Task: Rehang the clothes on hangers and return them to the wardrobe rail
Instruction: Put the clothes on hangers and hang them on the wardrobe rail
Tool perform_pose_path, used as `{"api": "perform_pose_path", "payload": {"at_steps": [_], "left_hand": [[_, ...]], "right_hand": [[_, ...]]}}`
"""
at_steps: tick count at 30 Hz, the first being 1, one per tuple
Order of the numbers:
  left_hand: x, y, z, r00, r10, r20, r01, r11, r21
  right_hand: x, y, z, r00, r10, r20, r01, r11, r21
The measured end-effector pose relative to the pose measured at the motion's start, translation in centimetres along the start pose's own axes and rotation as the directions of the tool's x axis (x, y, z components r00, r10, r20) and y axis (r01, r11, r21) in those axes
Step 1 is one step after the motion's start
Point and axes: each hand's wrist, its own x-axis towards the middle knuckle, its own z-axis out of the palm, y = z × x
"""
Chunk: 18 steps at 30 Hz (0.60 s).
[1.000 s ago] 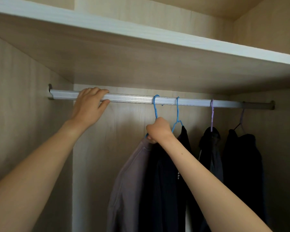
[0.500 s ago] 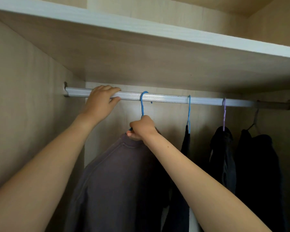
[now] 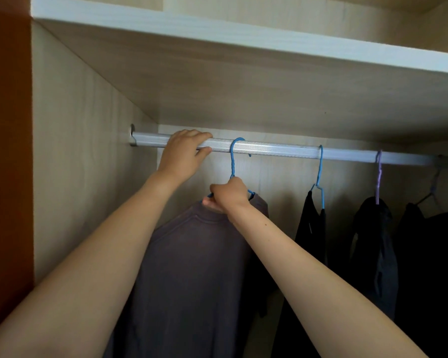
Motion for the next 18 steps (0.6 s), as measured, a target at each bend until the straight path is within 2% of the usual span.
{"api": "perform_pose_path", "payload": {"at_steps": [5, 7, 9, 12, 15, 18], "left_hand": [[-0.1, 0.0, 0.2, 1.000, -0.002, -0.028, 0.001, 1.000, -0.011], [-0.1, 0.0, 0.3, 0.999, 0.004, -0.039, -0.004, 1.000, -0.006], [-0.1, 0.0, 0.2, 1.000, -0.009, -0.023, 0.010, 1.000, 0.010], [0.1, 1.4, -0.9, 0.991, -0.110, 0.070, 0.109, 0.994, 0.015], [-2.1, 5.4, -3.3, 0.977, -0.203, 0.061, 0.206, 0.977, -0.051], [-8.9, 11.3, -6.3, 0.988, -0.113, -0.106, 0.102, 0.989, -0.109]], "right_hand": [[0.5, 0.8, 0.4, 1.000, 0.008, 0.004, -0.009, 0.987, 0.157], [0.7, 1.0, 0.2, 1.000, 0.007, 0.002, -0.007, 0.987, 0.160], [0.7, 1.3, -0.1, 1.000, -0.024, 0.000, 0.024, 0.995, 0.101], [-0.3, 2.1, -0.4, 0.987, -0.162, -0.022, 0.157, 0.977, -0.146], [-3.7, 4.3, -1.2, 0.909, -0.403, -0.104, 0.355, 0.881, -0.313], [-9.4, 8.7, -3.3, 0.762, -0.628, -0.159, 0.567, 0.765, -0.305]]}}
